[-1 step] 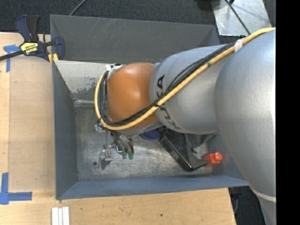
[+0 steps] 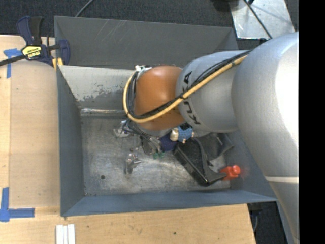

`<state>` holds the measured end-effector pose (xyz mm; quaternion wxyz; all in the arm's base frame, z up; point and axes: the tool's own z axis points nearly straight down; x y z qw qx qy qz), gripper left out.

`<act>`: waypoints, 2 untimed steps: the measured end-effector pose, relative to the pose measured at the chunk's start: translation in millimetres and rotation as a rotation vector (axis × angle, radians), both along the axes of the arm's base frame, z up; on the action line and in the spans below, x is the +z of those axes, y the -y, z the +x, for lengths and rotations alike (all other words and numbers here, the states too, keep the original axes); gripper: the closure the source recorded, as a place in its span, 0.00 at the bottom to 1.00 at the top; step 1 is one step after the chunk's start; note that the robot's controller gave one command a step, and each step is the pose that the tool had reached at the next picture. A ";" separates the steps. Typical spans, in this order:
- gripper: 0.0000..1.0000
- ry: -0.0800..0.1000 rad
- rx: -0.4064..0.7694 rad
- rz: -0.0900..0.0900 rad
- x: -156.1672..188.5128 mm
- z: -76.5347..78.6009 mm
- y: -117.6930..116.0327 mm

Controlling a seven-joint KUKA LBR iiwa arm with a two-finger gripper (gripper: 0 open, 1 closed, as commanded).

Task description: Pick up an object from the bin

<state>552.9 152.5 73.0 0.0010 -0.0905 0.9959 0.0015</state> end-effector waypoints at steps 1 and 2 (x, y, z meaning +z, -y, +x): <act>0.00 0.006 -0.035 -0.001 3.2 14.3 37.7; 0.00 0.025 -0.216 0.003 2.9 34.7 209.0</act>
Offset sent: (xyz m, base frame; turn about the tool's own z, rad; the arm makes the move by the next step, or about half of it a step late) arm 0.0119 -0.0362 0.0013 0.0311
